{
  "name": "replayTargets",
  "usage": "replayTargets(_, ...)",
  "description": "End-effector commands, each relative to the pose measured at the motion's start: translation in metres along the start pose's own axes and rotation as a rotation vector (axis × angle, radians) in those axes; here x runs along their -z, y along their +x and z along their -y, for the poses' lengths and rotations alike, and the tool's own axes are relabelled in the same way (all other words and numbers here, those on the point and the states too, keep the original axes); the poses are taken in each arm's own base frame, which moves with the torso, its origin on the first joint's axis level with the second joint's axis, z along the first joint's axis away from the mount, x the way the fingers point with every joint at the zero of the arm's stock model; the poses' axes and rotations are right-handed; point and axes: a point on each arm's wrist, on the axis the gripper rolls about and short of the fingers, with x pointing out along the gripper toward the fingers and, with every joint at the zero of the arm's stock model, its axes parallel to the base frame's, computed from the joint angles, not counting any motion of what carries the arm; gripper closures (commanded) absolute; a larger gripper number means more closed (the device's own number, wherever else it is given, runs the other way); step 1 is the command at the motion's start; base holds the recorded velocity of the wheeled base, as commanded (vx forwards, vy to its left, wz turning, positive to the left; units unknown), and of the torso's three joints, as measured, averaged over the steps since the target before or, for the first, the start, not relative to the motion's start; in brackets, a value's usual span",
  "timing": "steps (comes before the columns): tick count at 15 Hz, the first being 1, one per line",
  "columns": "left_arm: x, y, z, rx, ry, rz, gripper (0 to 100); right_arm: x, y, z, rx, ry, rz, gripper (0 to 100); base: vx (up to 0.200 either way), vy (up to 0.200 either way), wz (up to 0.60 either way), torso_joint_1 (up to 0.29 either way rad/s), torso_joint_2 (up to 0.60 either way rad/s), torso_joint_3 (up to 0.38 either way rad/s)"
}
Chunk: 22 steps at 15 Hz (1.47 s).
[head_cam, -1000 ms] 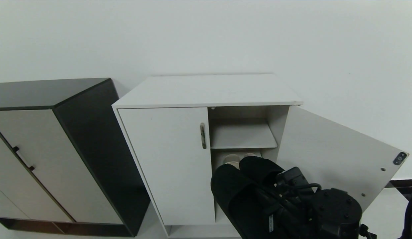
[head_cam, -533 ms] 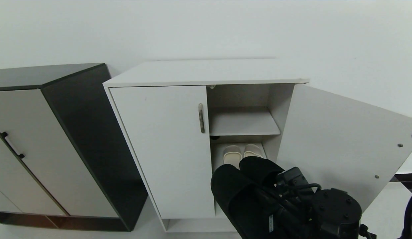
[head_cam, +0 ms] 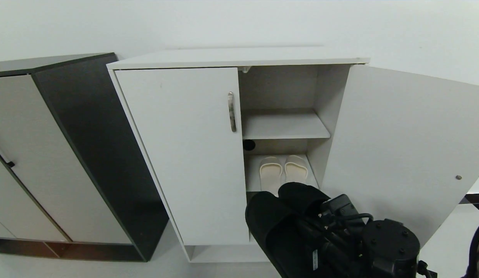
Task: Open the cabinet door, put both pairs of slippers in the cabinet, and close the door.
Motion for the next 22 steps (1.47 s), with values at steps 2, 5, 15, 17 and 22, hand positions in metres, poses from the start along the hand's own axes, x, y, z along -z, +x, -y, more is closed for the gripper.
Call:
replayTargets(2,0.000,0.000,0.000,0.000,0.000,0.002,100,0.000,0.000,0.001,0.003,0.001,0.000,100,0.000,0.000,0.00,-0.002,0.12,0.122)
replayTargets(5,0.000,0.000,0.000,0.000,0.000,0.000,100,0.002,0.006,0.003,0.019,0.002,0.019,100,0.000,0.000,0.00,0.001,0.02,0.015)
replayTargets(15,0.000,0.000,0.000,0.001,0.003,0.002,100,-0.098,0.022,-0.009,0.261,0.114,-0.037,100,0.000,0.000,0.00,0.000,0.00,0.000)
replayTargets(17,0.000,0.000,0.000,0.001,0.003,0.002,100,-0.124,0.025,-0.016,0.290,0.152,-0.015,100,0.000,0.000,0.00,0.000,0.00,0.000)
replayTargets(22,0.000,0.000,0.000,0.001,0.003,0.002,100,-0.147,0.042,-0.022,0.409,0.181,0.075,100,0.000,0.000,0.00,0.000,0.00,0.000)
